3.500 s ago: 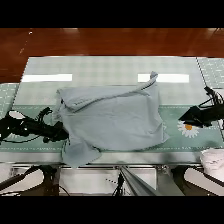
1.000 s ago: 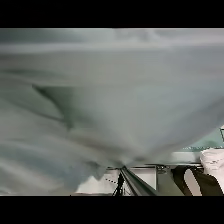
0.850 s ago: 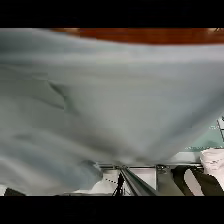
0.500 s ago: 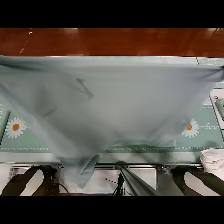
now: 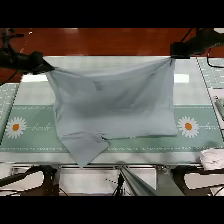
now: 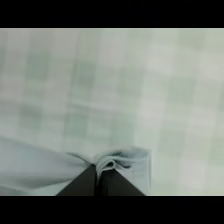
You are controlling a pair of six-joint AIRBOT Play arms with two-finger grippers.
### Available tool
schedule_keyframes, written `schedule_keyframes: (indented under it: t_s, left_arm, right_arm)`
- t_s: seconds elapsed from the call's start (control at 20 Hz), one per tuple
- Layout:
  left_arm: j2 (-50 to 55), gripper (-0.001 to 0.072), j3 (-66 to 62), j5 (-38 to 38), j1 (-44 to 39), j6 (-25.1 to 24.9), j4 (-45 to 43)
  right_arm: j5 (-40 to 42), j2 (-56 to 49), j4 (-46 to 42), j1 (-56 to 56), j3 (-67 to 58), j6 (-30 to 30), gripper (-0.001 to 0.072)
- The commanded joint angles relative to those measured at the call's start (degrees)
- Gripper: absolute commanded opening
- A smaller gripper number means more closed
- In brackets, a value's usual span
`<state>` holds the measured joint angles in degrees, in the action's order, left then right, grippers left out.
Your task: Fold the shirts.
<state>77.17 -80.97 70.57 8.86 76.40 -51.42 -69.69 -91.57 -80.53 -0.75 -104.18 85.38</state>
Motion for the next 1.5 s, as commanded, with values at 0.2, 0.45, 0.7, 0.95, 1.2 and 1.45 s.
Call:
schedule_keyframes:
  t_s: [0.2,0.45,0.7,0.95,1.2,1.45]
  left_arm:
    - [9.03,0.0023,0.70,-29.18,-5.70,-2.29,1.44]
    - [15.85,0.0023,0.70,-20.35,-7.17,-2.36,1.22]
    - [15.04,0.0023,-0.96,-4.68,-5.84,-3.58,0.90]
    - [15.10,0.0023,-2.08,13.64,-5.84,-4.20,-6.01]
    - [15.26,0.0039,-2.08,13.86,-6.32,-1.11,-10.14]
    - [14.93,0.0675,-2.10,21.53,-6.14,0.81,-10.45]
  right_arm:
    - [16.96,-7.23,-2.43,-0.35,0.02,1.40,0.0026]
    - [9.64,-11.61,-1.18,2.16,0.04,4.15,0.0026]
    - [-3.58,-9.62,4.92,6.12,-0.04,0.83,0.0026]
    - [-19.08,-9.64,5.01,6.71,-0.02,-2.69,0.0026]
    - [-18.12,-10.03,8.13,6.60,-0.02,-2.16,0.0028]
    - [-22.05,-8.39,4.72,7.63,-0.02,-4.50,0.0231]
